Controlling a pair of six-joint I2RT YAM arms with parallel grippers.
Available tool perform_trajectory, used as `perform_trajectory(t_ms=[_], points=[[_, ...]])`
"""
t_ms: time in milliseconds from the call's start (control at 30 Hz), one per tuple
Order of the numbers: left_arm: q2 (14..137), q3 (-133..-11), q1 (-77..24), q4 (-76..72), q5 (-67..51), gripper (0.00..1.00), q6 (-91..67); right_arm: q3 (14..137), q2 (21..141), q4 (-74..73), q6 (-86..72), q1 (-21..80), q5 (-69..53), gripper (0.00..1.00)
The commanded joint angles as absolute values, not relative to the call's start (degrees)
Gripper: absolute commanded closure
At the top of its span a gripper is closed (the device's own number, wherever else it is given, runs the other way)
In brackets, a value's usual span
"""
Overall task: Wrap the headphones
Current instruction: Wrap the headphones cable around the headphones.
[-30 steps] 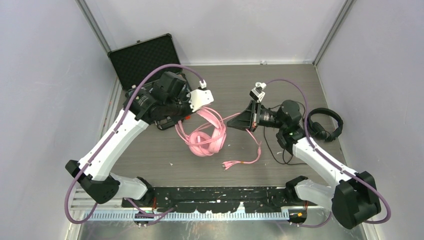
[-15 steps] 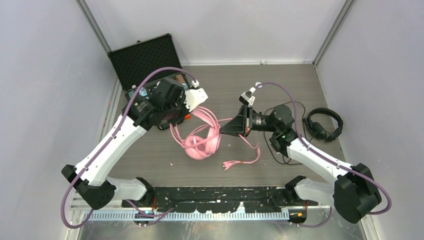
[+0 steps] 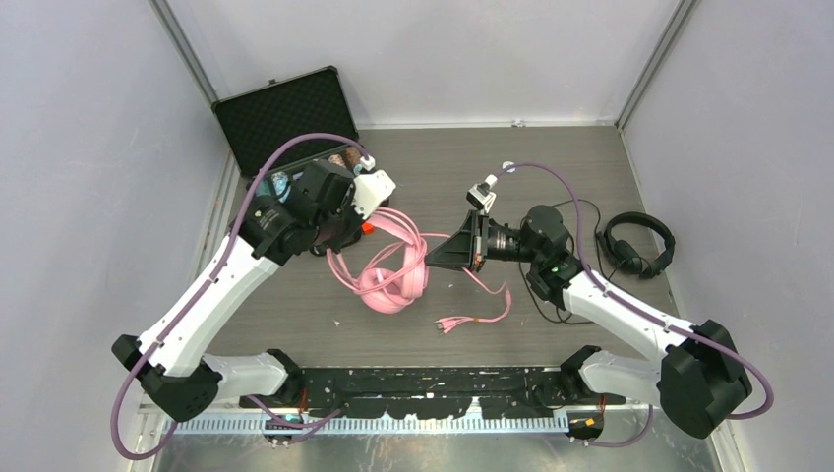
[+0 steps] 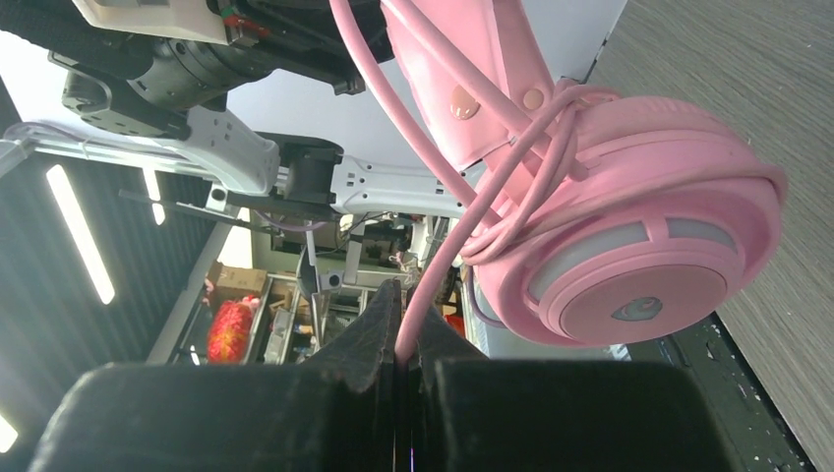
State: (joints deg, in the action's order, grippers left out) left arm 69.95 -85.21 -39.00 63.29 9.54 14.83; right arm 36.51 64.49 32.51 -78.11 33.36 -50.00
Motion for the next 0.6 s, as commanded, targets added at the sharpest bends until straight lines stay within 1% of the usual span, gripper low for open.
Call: perform_trajectory(t_ms=[0, 167, 333, 567], points=[[67.42, -85.71, -38.53, 62.62, 12.64, 1.00, 11.98, 40.05, 62.04, 33.34, -75.39, 33.95, -48.60, 0.96], [67.84, -85.69, -38.47, 62.84, 14.25, 1.00, 10.57, 40.75, 62.40, 32.60, -74.87, 35.14, -48.13, 0.98], [69.15, -87.00, -38.41, 63.64, 16.63, 1.00, 6.59, 41.97, 63.02, 31.80, -74.07, 37.77, -46.59, 0.90], [69.58, -88.48, -38.18, 64.31, 18.10, 1.00, -2.58, 43.03, 64.76, 30.57, -72.04, 40.77, -44.84, 0.88]])
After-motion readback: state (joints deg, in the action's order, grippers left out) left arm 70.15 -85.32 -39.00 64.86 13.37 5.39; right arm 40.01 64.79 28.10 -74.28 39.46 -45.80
